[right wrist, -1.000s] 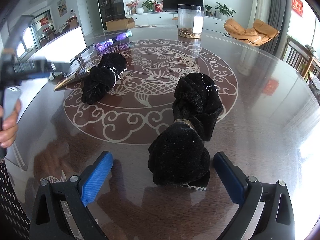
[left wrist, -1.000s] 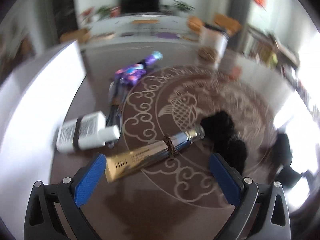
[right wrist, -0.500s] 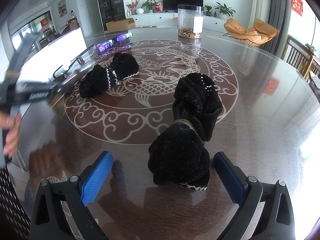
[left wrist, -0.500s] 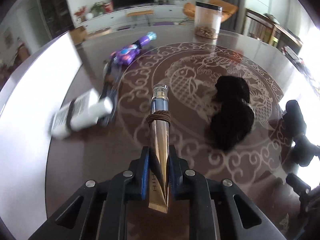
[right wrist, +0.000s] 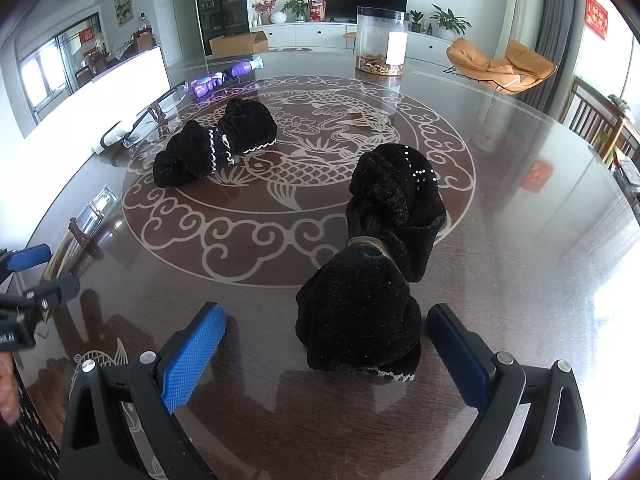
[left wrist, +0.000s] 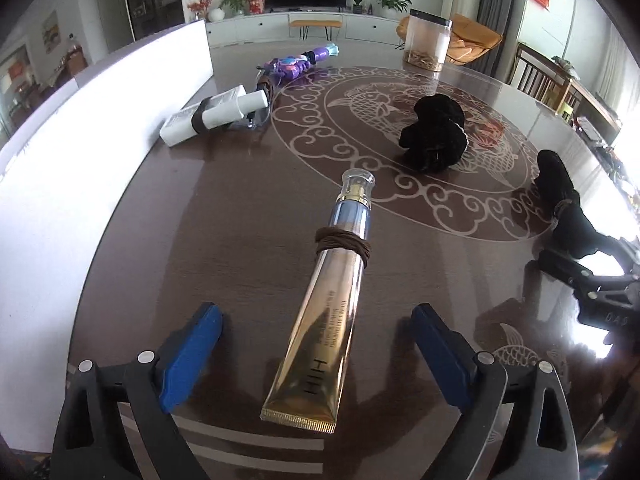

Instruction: Organize objects

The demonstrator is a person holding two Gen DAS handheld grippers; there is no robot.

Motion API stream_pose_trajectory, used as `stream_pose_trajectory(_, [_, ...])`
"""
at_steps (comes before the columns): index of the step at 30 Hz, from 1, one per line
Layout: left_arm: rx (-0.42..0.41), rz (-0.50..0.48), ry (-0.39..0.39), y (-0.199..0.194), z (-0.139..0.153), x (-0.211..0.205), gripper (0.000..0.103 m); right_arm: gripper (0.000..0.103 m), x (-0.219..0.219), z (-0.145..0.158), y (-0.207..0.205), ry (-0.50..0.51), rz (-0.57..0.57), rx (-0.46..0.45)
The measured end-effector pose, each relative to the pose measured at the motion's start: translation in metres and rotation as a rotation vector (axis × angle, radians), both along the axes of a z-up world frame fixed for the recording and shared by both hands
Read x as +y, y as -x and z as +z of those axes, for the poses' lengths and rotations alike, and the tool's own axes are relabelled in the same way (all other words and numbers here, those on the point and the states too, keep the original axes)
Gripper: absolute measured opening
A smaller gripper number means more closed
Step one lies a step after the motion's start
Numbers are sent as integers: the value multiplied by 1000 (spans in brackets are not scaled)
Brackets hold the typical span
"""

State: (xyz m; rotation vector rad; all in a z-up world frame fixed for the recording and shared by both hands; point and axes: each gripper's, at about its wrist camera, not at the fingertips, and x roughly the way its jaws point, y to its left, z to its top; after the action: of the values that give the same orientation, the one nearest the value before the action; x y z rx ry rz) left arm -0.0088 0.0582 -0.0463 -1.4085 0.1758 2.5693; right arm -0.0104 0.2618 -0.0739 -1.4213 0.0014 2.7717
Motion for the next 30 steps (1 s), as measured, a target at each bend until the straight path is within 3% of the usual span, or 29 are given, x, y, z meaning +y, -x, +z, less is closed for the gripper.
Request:
stream_pose_trajectory(2, [2,-21,3,-5,-1,3,103,102,0,0,0,0,-3,-1])
stream_pose_trajectory(30, [35,-16,-7,-9,-2,4,103,103,-1,-1,1,-1,-5,-3])
